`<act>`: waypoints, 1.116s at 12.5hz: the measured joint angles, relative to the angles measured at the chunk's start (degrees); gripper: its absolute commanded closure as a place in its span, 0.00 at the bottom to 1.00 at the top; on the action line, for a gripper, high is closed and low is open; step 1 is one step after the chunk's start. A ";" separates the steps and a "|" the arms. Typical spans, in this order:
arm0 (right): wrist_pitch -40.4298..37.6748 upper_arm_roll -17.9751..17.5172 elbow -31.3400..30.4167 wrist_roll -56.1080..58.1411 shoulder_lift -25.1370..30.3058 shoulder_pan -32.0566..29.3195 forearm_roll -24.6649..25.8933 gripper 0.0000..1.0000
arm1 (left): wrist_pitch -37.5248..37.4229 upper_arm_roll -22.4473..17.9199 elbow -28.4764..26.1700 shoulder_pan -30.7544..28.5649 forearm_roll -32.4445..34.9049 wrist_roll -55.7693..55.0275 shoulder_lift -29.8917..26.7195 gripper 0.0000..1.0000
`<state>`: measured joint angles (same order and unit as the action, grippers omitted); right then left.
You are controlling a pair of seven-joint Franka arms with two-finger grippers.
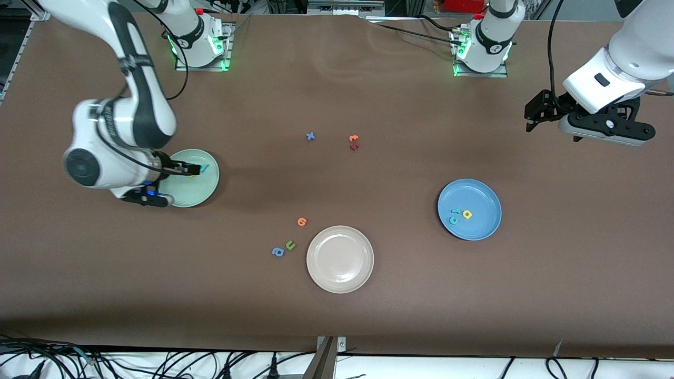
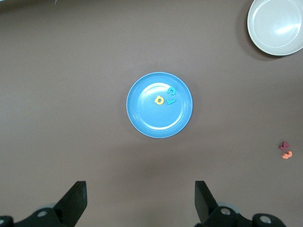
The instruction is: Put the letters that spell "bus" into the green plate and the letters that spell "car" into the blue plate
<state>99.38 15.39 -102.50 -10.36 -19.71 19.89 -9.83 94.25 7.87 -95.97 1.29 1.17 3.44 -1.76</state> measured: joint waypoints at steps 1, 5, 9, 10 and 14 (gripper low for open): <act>-4.25 1.12 3.55 0.11 0.68 -0.02 0.00 0.00 | -0.03 -0.11 0.00 0.00 0.00 0.00 0.00 0.00; -17.39 3.42 18.02 0.87 2.77 -0.10 0.03 0.00 | -0.78 -0.17 0.00 0.01 0.00 0.01 0.00 0.00; -23.11 5.67 24.55 7.24 3.21 -0.11 1.27 0.01 | -1.28 -0.31 0.00 0.00 0.00 0.03 -0.01 0.00; -22.90 5.86 24.81 7.98 3.31 -0.20 2.19 0.01 | -1.39 -0.31 0.00 0.00 -0.01 0.02 -0.01 0.00; -21.82 -2.19 25.12 7.97 4.18 -6.36 4.64 0.01 | -2.21 -0.45 0.00 0.00 -0.01 0.02 -0.02 0.00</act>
<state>77.57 13.20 -77.38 -2.39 -15.53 13.53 -5.19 92.04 7.43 -95.97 1.30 1.16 3.46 -1.78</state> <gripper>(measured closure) 0.009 0.000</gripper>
